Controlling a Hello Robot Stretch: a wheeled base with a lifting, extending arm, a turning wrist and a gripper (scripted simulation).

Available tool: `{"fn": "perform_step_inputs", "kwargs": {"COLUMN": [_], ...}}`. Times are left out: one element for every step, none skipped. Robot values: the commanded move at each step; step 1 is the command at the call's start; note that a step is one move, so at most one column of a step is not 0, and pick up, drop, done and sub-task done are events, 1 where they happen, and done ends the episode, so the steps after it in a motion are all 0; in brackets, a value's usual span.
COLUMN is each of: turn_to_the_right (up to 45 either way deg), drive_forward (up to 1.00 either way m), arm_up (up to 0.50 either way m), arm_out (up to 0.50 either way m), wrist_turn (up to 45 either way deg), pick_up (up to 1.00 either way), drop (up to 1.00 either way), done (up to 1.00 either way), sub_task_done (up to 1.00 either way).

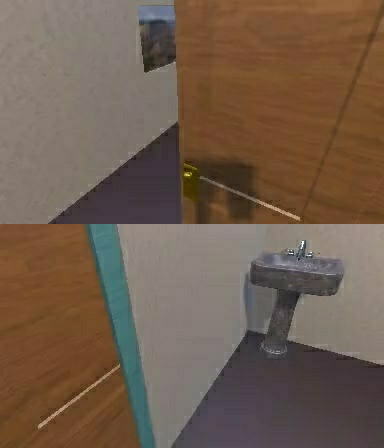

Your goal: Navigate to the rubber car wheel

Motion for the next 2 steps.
{"fn": "perform_step_inputs", "kwargs": {"turn_to_the_right": [-45.0, -15.0], "drive_forward": [0.0, 0.0], "arm_up": [0.0, 0.0], "arm_out": [0.0, 0.0], "wrist_turn": [0.0, 0.0], "pick_up": [0.0, 0.0], "drop": [0.0, 0.0], "done": [0.0, 0.0], "sub_task_done": [0.0, 0.0]}}
